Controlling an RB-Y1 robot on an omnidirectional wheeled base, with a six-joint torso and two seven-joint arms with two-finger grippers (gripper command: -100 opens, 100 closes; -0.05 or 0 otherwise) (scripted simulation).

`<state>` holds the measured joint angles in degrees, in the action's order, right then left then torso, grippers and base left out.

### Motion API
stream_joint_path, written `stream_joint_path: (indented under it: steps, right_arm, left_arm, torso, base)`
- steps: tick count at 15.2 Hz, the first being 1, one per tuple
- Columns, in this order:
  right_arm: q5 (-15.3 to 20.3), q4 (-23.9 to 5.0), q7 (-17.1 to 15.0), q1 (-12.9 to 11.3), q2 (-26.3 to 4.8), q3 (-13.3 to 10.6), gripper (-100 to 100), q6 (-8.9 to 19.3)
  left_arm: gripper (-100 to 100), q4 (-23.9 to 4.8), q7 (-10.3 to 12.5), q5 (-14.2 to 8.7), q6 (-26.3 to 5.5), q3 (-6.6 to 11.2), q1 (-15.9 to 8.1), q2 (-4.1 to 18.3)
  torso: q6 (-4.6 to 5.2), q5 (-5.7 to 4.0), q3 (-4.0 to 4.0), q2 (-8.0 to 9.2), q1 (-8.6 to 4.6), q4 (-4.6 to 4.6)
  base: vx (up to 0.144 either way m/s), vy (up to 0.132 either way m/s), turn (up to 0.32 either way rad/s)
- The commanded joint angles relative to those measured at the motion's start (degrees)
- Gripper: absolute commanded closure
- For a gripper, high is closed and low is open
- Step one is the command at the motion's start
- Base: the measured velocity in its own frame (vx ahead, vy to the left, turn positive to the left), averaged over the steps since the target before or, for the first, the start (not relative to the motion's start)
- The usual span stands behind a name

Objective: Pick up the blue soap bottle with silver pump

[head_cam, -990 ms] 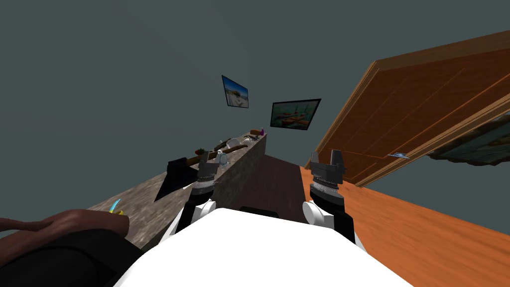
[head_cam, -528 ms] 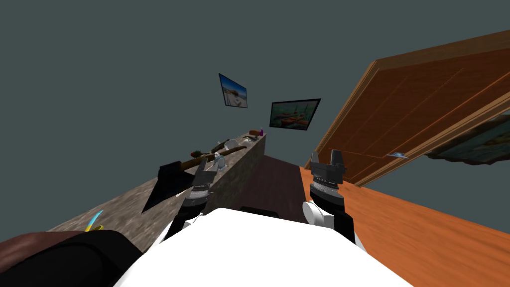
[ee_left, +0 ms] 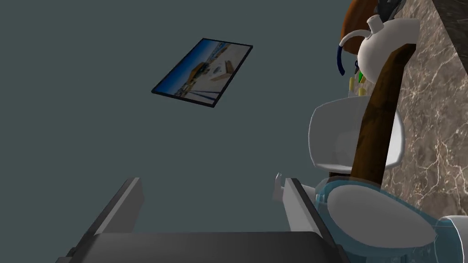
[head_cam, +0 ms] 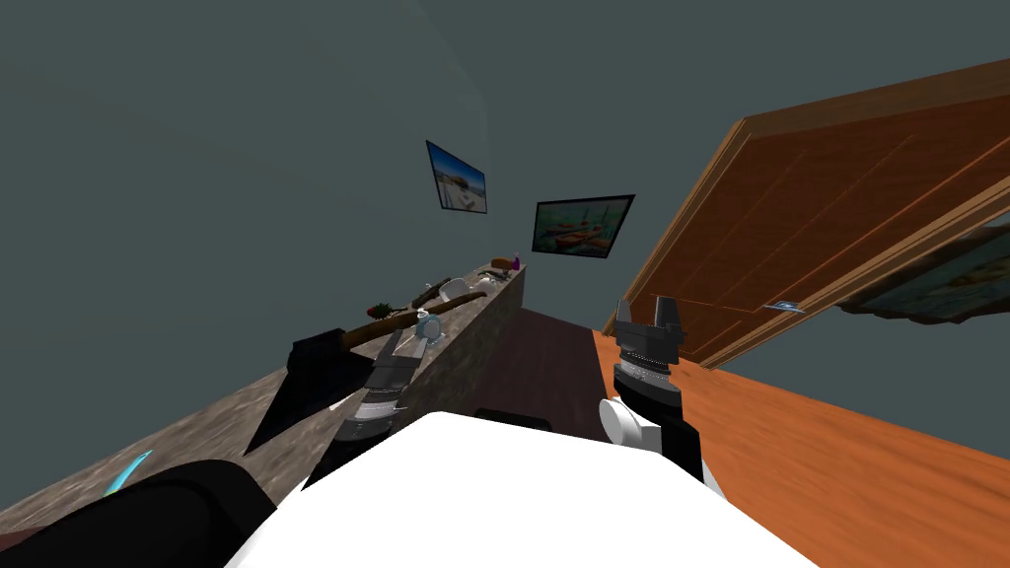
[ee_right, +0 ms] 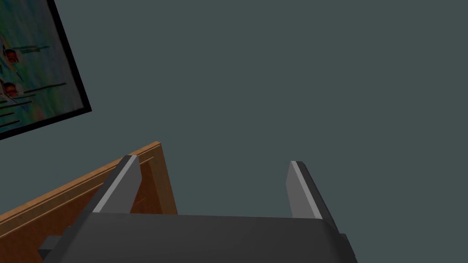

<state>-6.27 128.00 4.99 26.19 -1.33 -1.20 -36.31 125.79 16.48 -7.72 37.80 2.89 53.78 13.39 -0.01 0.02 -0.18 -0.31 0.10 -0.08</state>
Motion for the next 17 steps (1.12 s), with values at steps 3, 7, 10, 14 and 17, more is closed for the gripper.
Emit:
stream_joint_path:
  steps: [3, 7, 10, 14, 17]
  right_arm:
    - [0.00, 0.00, 0.00, 0.00, 0.00, 0.00, 0, 0.00]
    - [0.00, 0.00, 0.00, 0.00, 0.00, 0.00, 0, 0.00]
    - [0.00, 0.00, 0.00, 0.00, 0.00, 0.00, 0, 0.00]
    - [0.00, 0.00, 0.00, 0.00, 0.00, 0.00, 0, 0.00]
    - [0.00, 0.00, 0.00, 0.00, 0.00, 0.00, 0, 0.00]
  left_arm:
    - [-100, -0.10, 3.12, -0.21, 0.44, 0.02, 4.23, 0.95]
    - [-100, -0.37, 8.58, -0.70, 1.08, 0.25, 10.15, 2.74]
    - [-100, -0.53, 11.46, -0.98, 1.39, 0.40, 13.97, 3.68]
    - [-100, -0.92, 16.34, -1.61, 1.98, 0.80, 19.27, 5.64]
    - [-100, -1.15, 20.07, -1.97, 2.26, 1.06, 23.48, 6.67]
  torso:
    - [0.01, 0.00, 0.00, 0.00, 0.02, 0.00]
    - [0.01, 0.00, -0.03, -0.07, 0.01, -0.01]
    - [0.01, -0.01, -0.02, -0.04, -0.01, -0.01]
    - [0.01, 0.00, -0.02, -0.04, -0.01, -0.01]
    - [0.02, 0.00, -0.06, -0.11, 0.02, -0.02]
  base:
    - [0.067, 0.026, -0.035]
    - [0.095, 0.028, -0.055]
    - [0.079, 0.024, -0.044]
    - [0.088, 0.027, -0.050]
    - [0.103, 0.035, -0.069]
